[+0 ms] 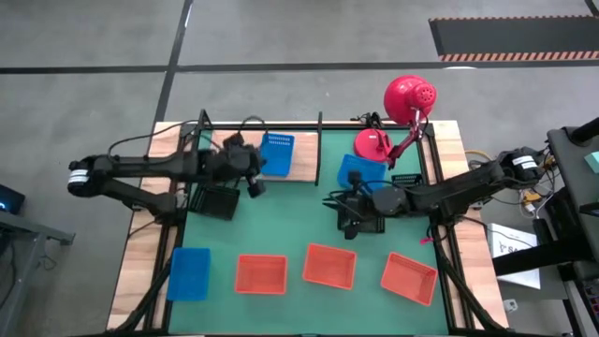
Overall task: Stack baskets on shelf by color
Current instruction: Put the middle blue bin on the shelf
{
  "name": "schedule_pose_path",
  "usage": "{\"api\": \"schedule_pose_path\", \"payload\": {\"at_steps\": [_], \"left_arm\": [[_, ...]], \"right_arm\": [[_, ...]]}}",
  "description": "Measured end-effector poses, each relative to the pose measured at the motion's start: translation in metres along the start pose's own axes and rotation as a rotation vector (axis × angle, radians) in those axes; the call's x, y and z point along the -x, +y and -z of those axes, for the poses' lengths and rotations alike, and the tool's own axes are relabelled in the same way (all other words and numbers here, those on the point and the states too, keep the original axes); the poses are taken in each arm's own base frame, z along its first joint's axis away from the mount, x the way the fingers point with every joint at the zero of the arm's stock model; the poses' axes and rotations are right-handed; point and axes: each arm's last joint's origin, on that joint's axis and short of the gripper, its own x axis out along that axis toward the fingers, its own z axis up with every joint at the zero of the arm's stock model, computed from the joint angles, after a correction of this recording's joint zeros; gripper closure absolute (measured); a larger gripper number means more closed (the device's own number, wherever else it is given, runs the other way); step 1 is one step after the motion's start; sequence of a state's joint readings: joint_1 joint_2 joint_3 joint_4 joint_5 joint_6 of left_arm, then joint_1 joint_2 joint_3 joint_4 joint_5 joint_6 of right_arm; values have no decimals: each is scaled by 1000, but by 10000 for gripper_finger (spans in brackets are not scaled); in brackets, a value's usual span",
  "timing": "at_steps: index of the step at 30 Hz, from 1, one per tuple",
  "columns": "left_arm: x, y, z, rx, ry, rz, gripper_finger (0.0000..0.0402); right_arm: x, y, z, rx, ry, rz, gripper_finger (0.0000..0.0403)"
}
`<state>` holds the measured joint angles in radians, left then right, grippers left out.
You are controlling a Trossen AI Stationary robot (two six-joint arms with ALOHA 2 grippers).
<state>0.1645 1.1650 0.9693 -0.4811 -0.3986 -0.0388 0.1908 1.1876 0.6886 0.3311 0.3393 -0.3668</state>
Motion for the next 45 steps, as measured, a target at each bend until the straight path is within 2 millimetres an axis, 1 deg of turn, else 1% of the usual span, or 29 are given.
{"api": "schedule_pose_path", "payload": {"at_steps": [2, 5, 8, 10, 13, 16, 18, 21, 27, 31, 38, 42, 45], "left_arm": [[-12, 12, -4, 40, 16, 18, 402], [-38, 27, 0, 86, 100, 20, 402], [-66, 38, 5, 116, 188, 1, 402], [-86, 41, 8, 123, 240, -15, 402], [-110, 41, 9, 120, 297, -22, 402], [-128, 39, 9, 104, 346, -57, 402], [-134, 39, 12, 82, 394, -106, 402], [-137, 40, 13, 53, 445, -173, 402], [-135, 45, 18, 15, 502, -265, 402], [-129, 52, 22, -15, 562, -326, 402], [-117, 69, 37, -84, 742, -454, 402], [-112, 77, 44, -111, 821, -465, 402], [-109, 81, 48, -168, 882, -484, 402]], "right_arm": [[2, 1, -1, 2, -4, -7, 371], [3, 2, -1, 9, 8, -16, 371], [4, 2, -1, 12, 13, -19, 371], [5, 2, 0, 15, 19, -21, 371], [5, 2, -1, 19, 20, -21, 371], [6, 2, 0, 25, 26, -23, 371], [6, 2, 0, 27, 32, -25, 371], [7, 2, 0, 22, 32, -25, 371], [7, 2, 0, 18, 32, -24, 371], [7, 2, 0, 12, 33, -25, 371], [7, 2, 2, 2, 54, -32, 371], [7, 2, 2, -1, 54, -32, 371], [7, 2, 2, -2, 54, -32, 371]]}}
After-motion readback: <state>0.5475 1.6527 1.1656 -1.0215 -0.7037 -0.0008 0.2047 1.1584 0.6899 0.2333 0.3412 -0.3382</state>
